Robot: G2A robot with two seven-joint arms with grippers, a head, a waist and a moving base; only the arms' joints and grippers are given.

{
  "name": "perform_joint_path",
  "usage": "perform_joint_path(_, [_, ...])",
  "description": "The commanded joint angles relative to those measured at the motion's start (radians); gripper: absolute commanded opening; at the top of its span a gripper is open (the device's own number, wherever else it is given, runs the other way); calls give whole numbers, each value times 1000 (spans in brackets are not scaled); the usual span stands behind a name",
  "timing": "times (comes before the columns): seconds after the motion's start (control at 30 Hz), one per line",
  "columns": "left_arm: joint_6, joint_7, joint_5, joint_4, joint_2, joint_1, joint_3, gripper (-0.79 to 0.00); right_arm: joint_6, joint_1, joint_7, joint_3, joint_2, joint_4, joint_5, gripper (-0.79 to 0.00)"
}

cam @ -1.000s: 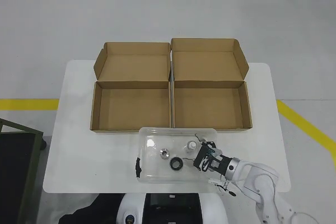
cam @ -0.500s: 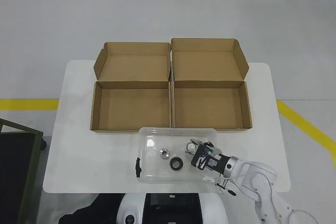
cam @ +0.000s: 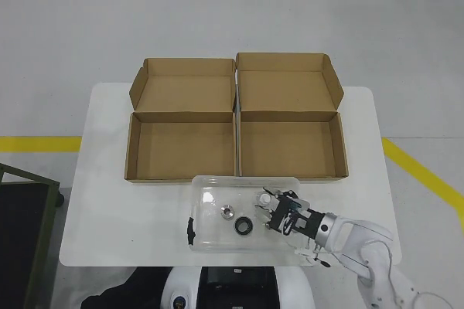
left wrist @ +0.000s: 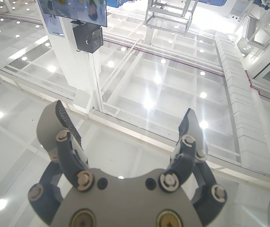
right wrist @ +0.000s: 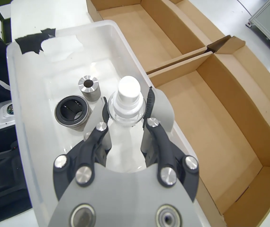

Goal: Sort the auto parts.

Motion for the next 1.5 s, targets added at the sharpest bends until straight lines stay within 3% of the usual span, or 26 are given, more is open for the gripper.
perform_joint_path(0.0, [0, 0, 0, 0, 0, 0, 0, 0, -3, -2, -2, 9, 2, -11, 37, -785])
perform_joint_path(0.3, [0, 0, 0, 0, 0, 0, 0, 0, 14, 9, -4, 12, 4, -29, 257, -785])
perform_joint_path(0.73, [0, 0, 0, 0, 0, 0, 0, 0, 117, 101, 27, 18, 3, -38, 604, -785])
perform_joint_path(1.17, [0, 0, 0, 0, 0, 0, 0, 0, 160, 180, 42, -4, 5, -38, 723, -785])
perform_joint_path(1.47, [0, 0, 0, 0, 0, 0, 0, 0, 171, 216, 62, -50, 5, 14, 708, -785])
